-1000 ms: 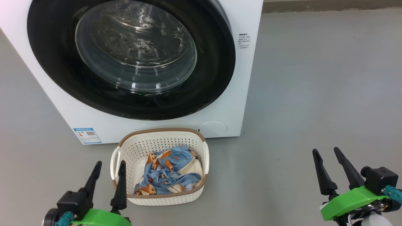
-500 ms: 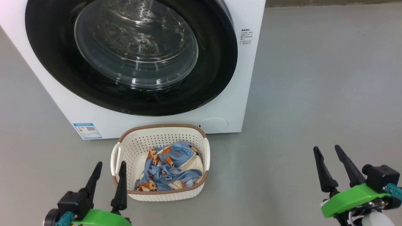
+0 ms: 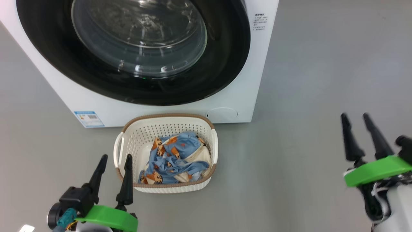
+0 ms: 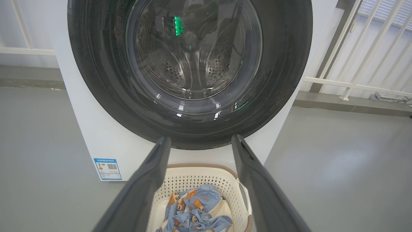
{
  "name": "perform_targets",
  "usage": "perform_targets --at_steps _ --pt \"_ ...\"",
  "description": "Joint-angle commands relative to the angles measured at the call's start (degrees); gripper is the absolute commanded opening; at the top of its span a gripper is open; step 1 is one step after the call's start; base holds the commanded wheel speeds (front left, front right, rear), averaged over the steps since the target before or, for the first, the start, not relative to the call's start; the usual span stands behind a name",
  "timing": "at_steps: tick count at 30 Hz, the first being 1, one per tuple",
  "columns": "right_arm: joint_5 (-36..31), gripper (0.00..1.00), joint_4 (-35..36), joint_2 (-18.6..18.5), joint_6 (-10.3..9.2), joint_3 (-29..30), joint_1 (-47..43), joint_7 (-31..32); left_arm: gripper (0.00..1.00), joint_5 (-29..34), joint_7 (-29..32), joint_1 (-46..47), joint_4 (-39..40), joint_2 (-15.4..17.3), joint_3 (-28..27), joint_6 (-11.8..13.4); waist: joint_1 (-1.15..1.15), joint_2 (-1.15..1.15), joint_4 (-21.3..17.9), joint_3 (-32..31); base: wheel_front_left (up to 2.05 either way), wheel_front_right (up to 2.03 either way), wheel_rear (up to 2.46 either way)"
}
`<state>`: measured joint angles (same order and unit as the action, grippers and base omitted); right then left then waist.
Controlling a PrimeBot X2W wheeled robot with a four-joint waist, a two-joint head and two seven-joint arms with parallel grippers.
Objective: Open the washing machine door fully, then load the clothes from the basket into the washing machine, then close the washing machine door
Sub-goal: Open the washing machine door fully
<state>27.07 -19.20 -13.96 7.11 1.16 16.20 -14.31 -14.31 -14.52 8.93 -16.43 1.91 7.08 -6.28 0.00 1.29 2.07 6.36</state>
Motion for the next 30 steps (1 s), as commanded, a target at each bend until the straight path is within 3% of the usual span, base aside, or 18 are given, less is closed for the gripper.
perform_targets --at_steps 1,14,24,30 --pt "1.3 1.00 1.1 -1.1 0.37 -0.4 2.3 -0.7 1.00 -0.7 -0.5 2.5 1.9 1.0 -1.7 0.6 0.00 0.00 0.7 1.3 0.00 0.00 0.00" --pt "13.1 1.00 -0.7 -7.4 0.37 -0.2 12.6 -0.7 1.00 -0.2 -0.5 5.5 4.9 1.0 -0.6 2.1 0.00 0.00 4.6 9.0 0.00 0.00 0.00" --pt "32.2 1.00 -0.4 -13.3 0.37 -4.1 21.2 2.0 1.00 -0.3 -0.5 7.0 6.2 1.0 1.8 3.3 0.00 0.00 7.8 13.3 0.00 0.00 0.00" --pt "43.9 1.00 0.7 -15.2 0.37 -5.7 25.3 7.1 1.00 -1.1 -0.5 7.3 6.5 1.0 2.5 3.9 0.00 0.00 8.7 14.4 0.00 0.00 0.00"
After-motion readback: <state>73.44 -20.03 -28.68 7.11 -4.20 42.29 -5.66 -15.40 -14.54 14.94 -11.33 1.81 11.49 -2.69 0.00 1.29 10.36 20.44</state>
